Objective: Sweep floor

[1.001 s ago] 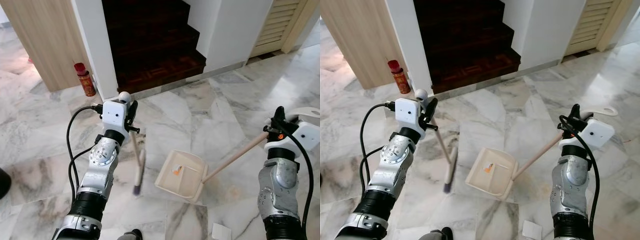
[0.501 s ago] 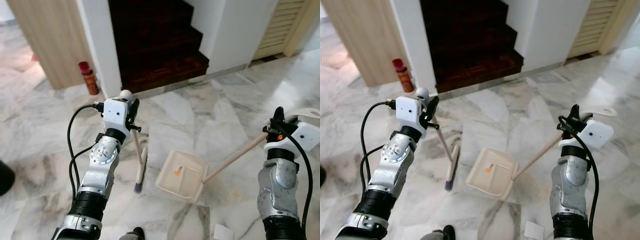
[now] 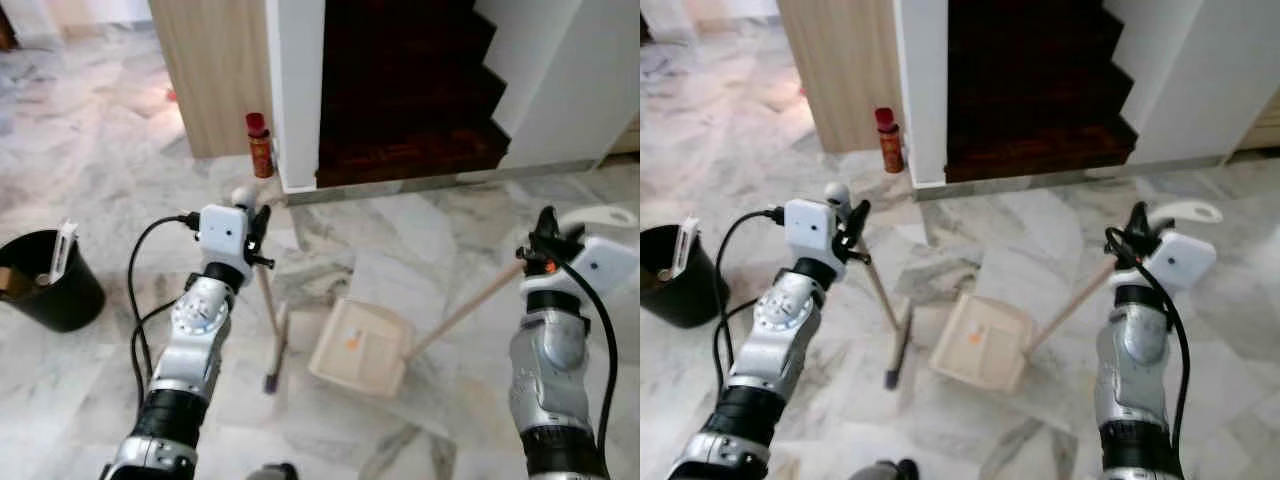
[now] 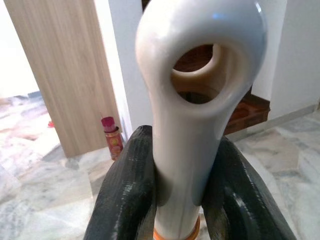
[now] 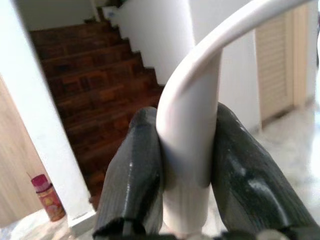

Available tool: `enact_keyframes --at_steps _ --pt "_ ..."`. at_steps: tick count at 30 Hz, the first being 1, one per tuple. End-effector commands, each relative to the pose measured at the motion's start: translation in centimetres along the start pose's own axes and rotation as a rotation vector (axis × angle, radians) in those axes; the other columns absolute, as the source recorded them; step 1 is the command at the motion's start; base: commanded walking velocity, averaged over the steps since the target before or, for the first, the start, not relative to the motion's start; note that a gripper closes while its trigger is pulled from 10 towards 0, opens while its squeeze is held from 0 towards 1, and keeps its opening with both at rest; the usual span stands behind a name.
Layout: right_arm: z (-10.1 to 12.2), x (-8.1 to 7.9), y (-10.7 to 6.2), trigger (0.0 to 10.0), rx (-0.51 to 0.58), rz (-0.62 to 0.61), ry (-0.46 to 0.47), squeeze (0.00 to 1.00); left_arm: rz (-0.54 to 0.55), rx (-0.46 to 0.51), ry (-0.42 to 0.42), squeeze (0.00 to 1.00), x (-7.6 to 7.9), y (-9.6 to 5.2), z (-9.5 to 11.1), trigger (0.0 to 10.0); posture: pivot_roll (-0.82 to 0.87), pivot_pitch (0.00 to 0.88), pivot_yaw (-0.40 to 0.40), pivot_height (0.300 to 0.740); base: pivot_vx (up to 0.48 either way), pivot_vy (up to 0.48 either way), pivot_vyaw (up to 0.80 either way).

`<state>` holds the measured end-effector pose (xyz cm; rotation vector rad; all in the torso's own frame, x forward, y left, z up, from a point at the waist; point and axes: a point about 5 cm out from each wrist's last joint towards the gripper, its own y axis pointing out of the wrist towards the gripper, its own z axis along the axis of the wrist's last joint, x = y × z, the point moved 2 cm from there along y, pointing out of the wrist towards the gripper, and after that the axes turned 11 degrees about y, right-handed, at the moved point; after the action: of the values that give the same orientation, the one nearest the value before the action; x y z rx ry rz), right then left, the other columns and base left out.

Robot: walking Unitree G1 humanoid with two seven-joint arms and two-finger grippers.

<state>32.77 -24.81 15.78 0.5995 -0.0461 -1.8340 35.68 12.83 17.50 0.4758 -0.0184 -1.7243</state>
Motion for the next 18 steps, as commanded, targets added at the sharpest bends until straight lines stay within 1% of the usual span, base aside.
enact_keyframes --at_steps 1,13,18 --pt "1.17 0.37 0.28 10.0 0.049 -0.010 -0.001 0.00 -0.006 0.067 -0.012 0.00 0.30 0.46 1.67 10.0 0.08 0.077 -0.022 0.740 0.000 0.000 0.00" --pt "1.04 0.36 0.30 10.0 0.038 -0.011 0.013 0.00 0.014 0.054 -0.035 0.00 0.04 0.37 1.60 10.0 0.08 0.098 -0.032 0.740 0.000 0.000 0.00" --pt "1.06 0.27 0.36 10.0 0.038 -0.008 0.012 0.00 0.012 0.046 -0.027 0.00 0.02 0.33 1.49 10.0 0.08 0.101 -0.033 0.740 0.000 0.000 0.00"
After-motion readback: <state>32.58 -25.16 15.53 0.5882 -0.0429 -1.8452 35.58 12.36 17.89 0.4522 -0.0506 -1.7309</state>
